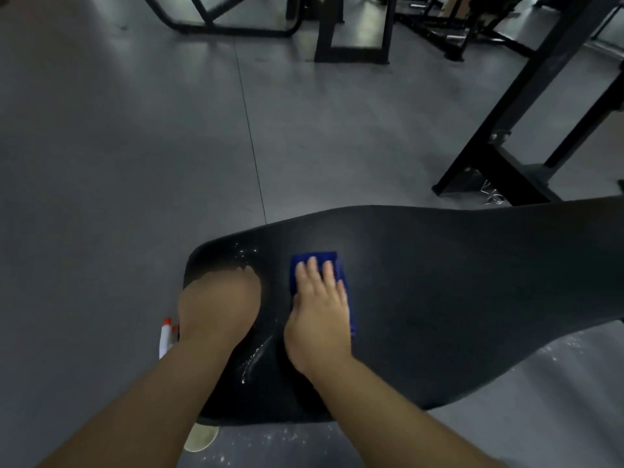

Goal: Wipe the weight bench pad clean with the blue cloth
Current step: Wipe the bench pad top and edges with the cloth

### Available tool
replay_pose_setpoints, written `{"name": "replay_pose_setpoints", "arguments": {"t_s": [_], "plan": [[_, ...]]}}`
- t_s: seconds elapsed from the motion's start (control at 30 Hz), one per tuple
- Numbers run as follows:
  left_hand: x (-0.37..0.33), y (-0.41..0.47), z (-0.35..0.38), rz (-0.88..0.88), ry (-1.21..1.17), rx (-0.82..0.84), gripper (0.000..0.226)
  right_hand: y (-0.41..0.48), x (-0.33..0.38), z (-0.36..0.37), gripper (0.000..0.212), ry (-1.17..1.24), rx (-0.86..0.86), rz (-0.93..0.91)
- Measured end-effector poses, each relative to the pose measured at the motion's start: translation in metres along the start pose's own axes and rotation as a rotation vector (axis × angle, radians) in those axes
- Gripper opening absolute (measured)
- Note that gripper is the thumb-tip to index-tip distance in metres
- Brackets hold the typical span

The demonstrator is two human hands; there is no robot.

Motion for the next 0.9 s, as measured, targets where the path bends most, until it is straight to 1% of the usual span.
{"name": "replay_pose_setpoints", "arguments": {"t_s": [0.07,0.1,0.17,0.23,0.3,0.37,0.4,0.43,0.47,0.5,0.57,0.63,0.67,0.7,0.73,0.83,0.9], "plan": [[0.003,0.002,0.002,-0.018,0.011,0.026,0.057,-0.008,0.015,0.003,0.057,0.002,0.135,-0.234],[0.001,0.002,0.003,0.005,0.030,0.036,0.056,-0.006,0.006,-0.002,0.054,0.000,0.174,-0.303],[-0.005,0.000,0.009,0.087,0.091,0.065,0.053,0.012,-0.028,-0.021,0.051,-0.032,0.173,-0.324],[-0.002,0.001,0.012,0.107,0.104,0.030,0.052,0.042,-0.070,-0.043,0.051,-0.090,0.110,-0.213],[0.005,0.004,0.013,0.053,0.073,0.015,0.050,0.074,-0.096,-0.052,0.051,-0.100,0.061,-0.037],[0.012,0.005,0.017,-0.013,0.021,0.017,0.059,0.095,-0.096,-0.046,0.053,-0.119,-0.008,0.112],[0.012,0.004,0.017,-0.026,0.005,0.015,0.061,0.099,-0.086,-0.039,0.055,-0.132,-0.037,0.144],[0.011,0.003,0.017,-0.036,-0.005,0.015,0.060,0.097,-0.068,-0.029,0.057,-0.130,-0.050,0.126],[0.011,0.002,0.015,-0.050,-0.014,0.015,0.059,0.091,-0.045,-0.015,0.058,-0.107,-0.042,0.054],[0.011,0.001,0.014,-0.058,-0.021,0.015,0.059,0.079,-0.020,-0.001,0.059,-0.076,-0.005,-0.058],[0.010,0.000,0.013,-0.057,-0.050,0.011,0.068,0.052,0.015,0.016,0.058,-0.012,0.145,-0.287],[0.010,-0.004,0.015,-0.074,-0.127,0.021,0.073,0.053,0.012,0.006,0.053,0.019,0.230,-0.442],[0.010,-0.006,0.016,-0.083,-0.153,0.028,0.068,0.066,-0.003,-0.003,0.052,0.007,0.225,-0.459],[0.012,-0.008,0.018,-0.089,-0.162,0.028,0.063,0.085,-0.024,-0.014,0.051,-0.019,0.193,-0.434],[0.012,-0.010,0.017,-0.092,-0.170,0.016,0.063,0.107,-0.049,-0.027,0.051,-0.051,0.151,-0.375],[0.011,-0.012,0.020,-0.104,-0.201,0.020,0.080,0.160,-0.110,-0.054,0.049,-0.117,0.042,-0.088],[0.008,-0.012,0.024,-0.127,-0.176,0.038,0.085,0.173,-0.112,-0.051,0.050,-0.147,-0.006,0.100]]}}
Point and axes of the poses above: each hand's wrist, its own y-axis towards the middle knuckle, its own z-axis out of the palm, x = y × z, the point moved 9 cm from there along y, towards the middle knuckle, and after that the axes turned 8 degrees about y, right-handed, at the moved point
